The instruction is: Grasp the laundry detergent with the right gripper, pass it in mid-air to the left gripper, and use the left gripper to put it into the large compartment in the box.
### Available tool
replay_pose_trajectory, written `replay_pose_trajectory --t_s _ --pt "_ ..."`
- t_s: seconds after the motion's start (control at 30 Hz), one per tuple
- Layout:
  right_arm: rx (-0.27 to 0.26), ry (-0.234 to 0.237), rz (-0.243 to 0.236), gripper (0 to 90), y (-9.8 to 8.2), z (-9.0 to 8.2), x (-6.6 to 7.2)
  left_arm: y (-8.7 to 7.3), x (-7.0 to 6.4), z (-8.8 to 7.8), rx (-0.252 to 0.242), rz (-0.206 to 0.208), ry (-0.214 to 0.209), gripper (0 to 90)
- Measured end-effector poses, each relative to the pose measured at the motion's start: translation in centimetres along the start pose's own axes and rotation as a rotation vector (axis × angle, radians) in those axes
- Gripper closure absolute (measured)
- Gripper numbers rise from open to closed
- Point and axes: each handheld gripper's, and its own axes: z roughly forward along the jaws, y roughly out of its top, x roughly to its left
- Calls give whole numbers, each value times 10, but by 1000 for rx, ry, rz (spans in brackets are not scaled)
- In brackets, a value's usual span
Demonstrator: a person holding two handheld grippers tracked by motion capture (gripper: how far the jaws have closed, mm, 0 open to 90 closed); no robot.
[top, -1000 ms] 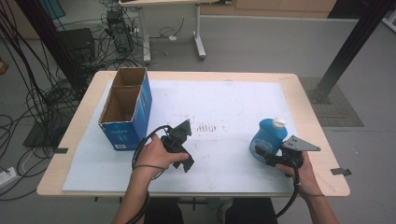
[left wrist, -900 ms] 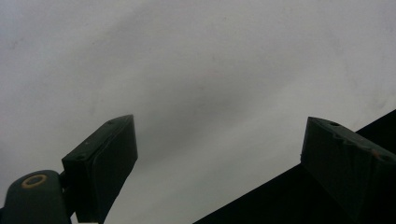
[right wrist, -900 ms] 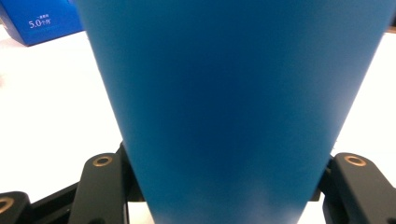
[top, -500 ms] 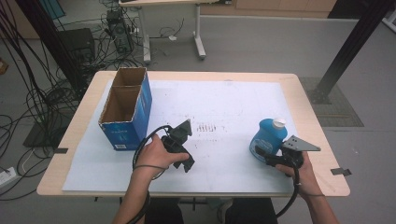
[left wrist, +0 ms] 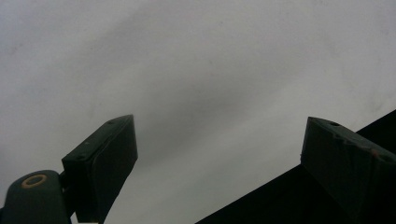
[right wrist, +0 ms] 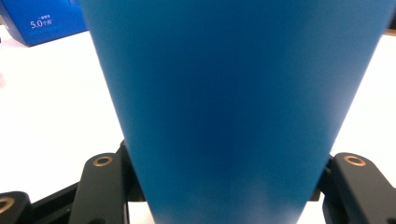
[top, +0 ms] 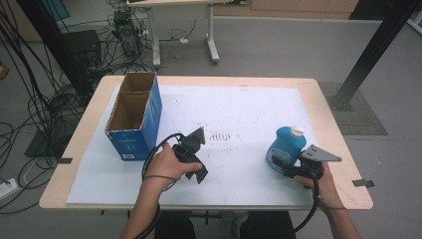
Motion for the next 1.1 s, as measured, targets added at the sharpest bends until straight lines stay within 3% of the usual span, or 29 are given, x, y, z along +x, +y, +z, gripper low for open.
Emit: replay_pose_trajectory --t_s 1.1 --pt "-18 5 2 393 -2 0 -1 4 -2 -1 2 -4 5 112"
